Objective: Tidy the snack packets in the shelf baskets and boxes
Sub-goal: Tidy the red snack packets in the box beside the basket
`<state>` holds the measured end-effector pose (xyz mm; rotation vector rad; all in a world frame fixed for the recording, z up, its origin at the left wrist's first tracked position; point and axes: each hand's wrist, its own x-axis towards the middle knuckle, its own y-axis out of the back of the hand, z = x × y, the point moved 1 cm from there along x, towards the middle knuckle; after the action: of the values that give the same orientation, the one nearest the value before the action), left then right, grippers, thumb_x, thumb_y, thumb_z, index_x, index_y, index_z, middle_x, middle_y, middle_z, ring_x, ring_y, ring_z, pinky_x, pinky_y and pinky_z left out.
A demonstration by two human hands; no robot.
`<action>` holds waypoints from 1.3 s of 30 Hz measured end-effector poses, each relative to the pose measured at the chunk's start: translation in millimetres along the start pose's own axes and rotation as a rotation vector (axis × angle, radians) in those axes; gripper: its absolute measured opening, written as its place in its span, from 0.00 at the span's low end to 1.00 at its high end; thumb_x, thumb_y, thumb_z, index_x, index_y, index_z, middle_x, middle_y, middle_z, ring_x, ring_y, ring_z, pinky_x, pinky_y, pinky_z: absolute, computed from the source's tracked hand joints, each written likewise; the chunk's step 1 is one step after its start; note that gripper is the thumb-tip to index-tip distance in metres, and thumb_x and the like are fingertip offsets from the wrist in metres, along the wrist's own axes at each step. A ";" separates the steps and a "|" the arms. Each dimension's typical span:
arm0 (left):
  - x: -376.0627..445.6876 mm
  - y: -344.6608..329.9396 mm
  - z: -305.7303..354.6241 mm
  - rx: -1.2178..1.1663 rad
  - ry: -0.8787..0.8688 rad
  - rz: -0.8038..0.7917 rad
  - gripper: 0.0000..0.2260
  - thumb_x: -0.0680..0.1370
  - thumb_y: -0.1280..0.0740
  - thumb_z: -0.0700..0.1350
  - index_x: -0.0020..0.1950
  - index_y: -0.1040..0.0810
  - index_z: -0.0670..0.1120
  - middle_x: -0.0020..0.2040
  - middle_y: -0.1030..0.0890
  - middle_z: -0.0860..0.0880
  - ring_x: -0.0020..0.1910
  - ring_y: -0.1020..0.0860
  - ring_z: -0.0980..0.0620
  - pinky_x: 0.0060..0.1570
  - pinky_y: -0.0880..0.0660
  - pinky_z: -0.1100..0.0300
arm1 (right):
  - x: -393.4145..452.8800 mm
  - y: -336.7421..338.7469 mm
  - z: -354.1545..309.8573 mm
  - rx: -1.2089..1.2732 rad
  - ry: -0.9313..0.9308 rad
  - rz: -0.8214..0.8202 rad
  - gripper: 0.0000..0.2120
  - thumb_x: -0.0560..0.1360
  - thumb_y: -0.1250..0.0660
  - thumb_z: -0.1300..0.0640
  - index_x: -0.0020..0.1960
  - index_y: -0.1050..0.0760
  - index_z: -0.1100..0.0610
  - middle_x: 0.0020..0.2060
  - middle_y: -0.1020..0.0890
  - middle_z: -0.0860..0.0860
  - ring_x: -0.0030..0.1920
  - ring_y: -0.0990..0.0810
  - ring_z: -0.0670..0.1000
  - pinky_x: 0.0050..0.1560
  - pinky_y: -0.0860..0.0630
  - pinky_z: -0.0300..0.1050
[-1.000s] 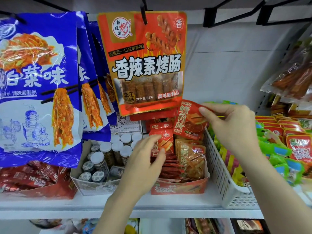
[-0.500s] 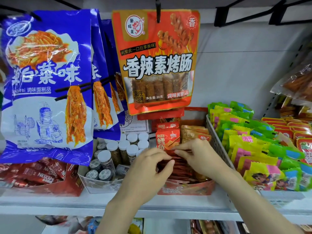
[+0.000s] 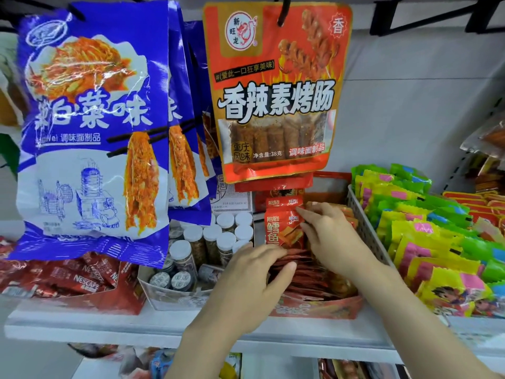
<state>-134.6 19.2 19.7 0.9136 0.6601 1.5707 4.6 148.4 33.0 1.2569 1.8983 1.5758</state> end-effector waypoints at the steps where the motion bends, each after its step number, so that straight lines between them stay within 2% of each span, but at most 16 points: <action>1: -0.6 0.1 0.1 0.001 -0.003 0.001 0.21 0.81 0.45 0.61 0.70 0.28 0.56 0.67 0.27 0.62 0.67 0.34 0.60 0.67 0.38 0.64 | 0.3 -0.2 0.2 0.011 0.002 0.028 0.18 0.80 0.38 0.54 0.69 0.27 0.54 0.62 0.25 0.56 0.63 0.28 0.59 0.64 0.29 0.56; 4: -1.4 0.6 0.2 0.004 -0.004 -0.005 0.21 0.81 0.46 0.61 0.71 0.29 0.56 0.68 0.28 0.62 0.68 0.35 0.61 0.69 0.39 0.63 | -0.1 4.9 -3.9 0.095 0.011 0.159 0.09 0.73 0.27 0.53 0.53 0.18 0.51 0.53 0.23 0.52 0.55 0.24 0.56 0.57 0.25 0.55; 6: -1.3 0.7 0.0 0.009 -0.005 -0.005 0.21 0.82 0.45 0.61 0.72 0.29 0.55 0.69 0.29 0.62 0.68 0.35 0.61 0.69 0.39 0.65 | 0.6 6.3 -4.2 0.151 0.015 0.131 0.07 0.69 0.23 0.53 0.44 0.20 0.50 0.47 0.22 0.48 0.50 0.22 0.53 0.52 0.25 0.50; 9: -0.8 0.1 -0.1 0.010 -0.004 0.000 0.21 0.82 0.45 0.60 0.72 0.29 0.56 0.68 0.29 0.63 0.68 0.36 0.63 0.66 0.41 0.69 | -1.8 3.8 -2.7 0.185 -0.009 0.048 0.05 0.72 0.26 0.50 0.46 0.18 0.49 0.44 0.16 0.46 0.47 0.19 0.50 0.49 0.25 0.43; 12: -1.3 -0.1 0.0 0.007 -0.004 0.003 0.21 0.82 0.46 0.61 0.71 0.29 0.56 0.68 0.29 0.62 0.68 0.36 0.63 0.67 0.40 0.68 | -2.7 13.0 0.1 0.182 -0.001 0.118 0.07 0.74 0.28 0.50 0.50 0.16 0.51 0.46 0.14 0.47 0.47 0.17 0.49 0.51 0.23 0.43; 15: -1.2 1.1 1.5 -0.025 -0.008 0.011 0.21 0.82 0.46 0.61 0.70 0.28 0.56 0.66 0.27 0.62 0.66 0.34 0.64 0.66 0.38 0.67 | 0.7 43.4 1.0 0.398 -0.006 0.212 0.01 0.76 0.30 0.54 0.47 0.20 0.51 0.41 0.15 0.46 0.41 0.17 0.45 0.49 0.21 0.44; 17: -0.1 4.3 4.2 -0.086 0.027 0.033 0.21 0.80 0.46 0.63 0.67 0.26 0.56 0.62 0.25 0.62 0.63 0.31 0.65 0.63 0.34 0.66 | -0.7 68.6 -0.9 0.587 -0.018 0.220 0.02 0.76 0.29 0.56 0.45 0.21 0.50 0.39 0.15 0.46 0.41 0.16 0.45 0.49 0.19 0.49; 21: -0.4 15.9 16.3 -0.311 0.101 0.205 0.20 0.74 0.42 0.68 0.51 0.21 0.56 0.48 0.19 0.62 0.51 0.23 0.65 0.46 0.30 0.72 | -13.1 104.7 -5.1 0.799 -0.051 0.243 0.02 0.74 0.28 0.55 0.43 0.20 0.50 0.35 0.14 0.49 0.36 0.15 0.46 0.40 0.18 0.44; 24: -1.4 20.7 30.1 -0.569 0.078 0.187 0.15 0.74 0.36 0.61 0.47 0.21 0.52 0.43 0.18 0.59 0.44 0.21 0.63 0.41 0.29 0.73 | -19.6 110.6 -7.7 0.957 -0.089 0.208 0.01 0.74 0.29 0.58 0.45 0.19 0.56 0.34 0.14 0.49 0.32 0.17 0.42 0.32 0.23 0.33; 26: -1.6 20.4 36.5 -0.702 0.042 0.107 0.15 0.76 0.36 0.56 0.48 0.20 0.45 0.44 0.17 0.54 0.45 0.20 0.58 0.44 0.25 0.67 | -21.7 110.6 -6.3 1.019 -0.151 0.208 0.02 0.75 0.30 0.59 0.45 0.19 0.57 0.34 0.14 0.49 0.31 0.18 0.42 0.30 0.24 0.32; 28: -2.4 21.2 39.4 -0.766 0.026 0.076 0.16 0.77 0.36 0.53 0.49 0.21 0.40 0.46 0.17 0.49 0.46 0.20 0.56 0.47 0.24 0.66 | -23.0 111.1 -3.1 1.026 -0.193 0.200 0.02 0.75 0.30 0.59 0.45 0.19 0.57 0.34 0.14 0.50 0.31 0.18 0.43 0.32 0.23 0.34; 32: -1.5 23.7 41.3 -0.876 0.051 0.051 0.18 0.75 0.33 0.53 0.49 0.22 0.36 0.49 0.17 0.44 0.49 0.19 0.50 0.48 0.22 0.64 | -25.2 113.7 1.2 1.091 -0.214 0.184 0.03 0.75 0.30 0.58 0.47 0.19 0.58 0.36 0.14 0.52 0.33 0.18 0.46 0.34 0.21 0.36; 34: -0.2 23.8 44.2 -1.123 0.114 -0.008 0.21 0.75 0.33 0.59 0.52 0.19 0.42 0.53 0.16 0.45 0.53 0.18 0.48 0.51 0.22 0.62 | -26.3 113.4 -1.3 1.204 -0.197 0.153 0.05 0.73 0.30 0.57 0.47 0.20 0.57 0.35 0.14 0.51 0.33 0.18 0.45 0.34 0.22 0.35; 36: 0.4 23.7 53.1 -1.433 0.163 -0.134 0.27 0.74 0.38 0.65 0.59 0.18 0.45 0.59 0.18 0.40 0.59 0.20 0.45 0.57 0.22 0.56 | -27.6 111.9 -6.6 1.364 -0.152 0.058 0.08 0.70 0.31 0.55 0.48 0.21 0.56 0.36 0.15 0.50 0.35 0.18 0.44 0.38 0.21 0.35; 37: 0.2 21.9 56.7 -1.533 0.149 -0.201 0.29 0.75 0.39 0.65 0.61 0.19 0.43 0.60 0.20 0.37 0.59 0.20 0.42 0.58 0.22 0.52 | -28.2 110.6 -10.2 1.437 -0.121 0.010 0.08 0.69 0.31 0.55 0.47 0.21 0.56 0.37 0.15 0.51 0.37 0.18 0.45 0.40 0.20 0.37; 39: -0.1 17.9 61.4 -1.579 0.128 -0.248 0.26 0.76 0.31 0.59 0.62 0.22 0.38 0.55 0.19 0.35 0.52 0.18 0.41 0.54 0.21 0.50 | -28.6 106.4 -15.9 1.518 -0.065 -0.043 0.06 0.69 0.31 0.56 0.46 0.19 0.54 0.39 0.16 0.52 0.39 0.18 0.46 0.42 0.20 0.40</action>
<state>-92.7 11.6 67.4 -0.4433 -0.4449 1.3730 49.8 113.4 128.6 1.5724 3.0335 -0.2597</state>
